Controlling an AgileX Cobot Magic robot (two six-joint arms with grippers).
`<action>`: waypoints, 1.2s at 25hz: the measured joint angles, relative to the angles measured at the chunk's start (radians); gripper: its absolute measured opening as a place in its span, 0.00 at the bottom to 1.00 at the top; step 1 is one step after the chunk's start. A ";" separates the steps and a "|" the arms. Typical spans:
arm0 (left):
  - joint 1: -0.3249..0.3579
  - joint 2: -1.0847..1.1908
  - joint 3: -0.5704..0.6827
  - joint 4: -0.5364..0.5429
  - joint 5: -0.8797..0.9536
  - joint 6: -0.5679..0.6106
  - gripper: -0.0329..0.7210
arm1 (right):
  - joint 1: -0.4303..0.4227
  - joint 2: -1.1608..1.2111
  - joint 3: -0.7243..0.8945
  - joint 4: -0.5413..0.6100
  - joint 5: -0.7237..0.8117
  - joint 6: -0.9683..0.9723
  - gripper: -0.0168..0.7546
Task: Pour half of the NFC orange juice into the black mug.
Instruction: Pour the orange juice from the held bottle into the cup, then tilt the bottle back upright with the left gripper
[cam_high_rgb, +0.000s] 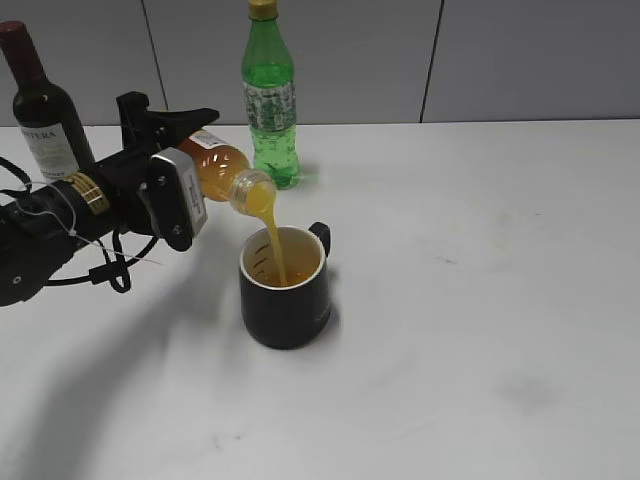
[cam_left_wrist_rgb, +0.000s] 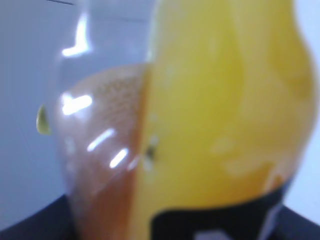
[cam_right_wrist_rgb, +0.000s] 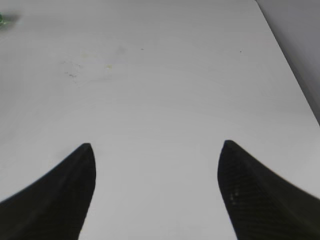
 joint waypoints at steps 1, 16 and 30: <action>0.000 0.000 0.000 0.000 -0.001 0.003 0.67 | 0.000 0.000 0.000 0.000 0.000 0.000 0.77; 0.000 0.000 0.000 0.000 -0.012 0.045 0.67 | 0.000 0.000 0.000 0.000 0.000 -0.001 0.77; 0.000 0.000 0.000 -0.015 -0.013 0.060 0.67 | 0.000 0.000 0.000 0.000 0.000 -0.001 0.77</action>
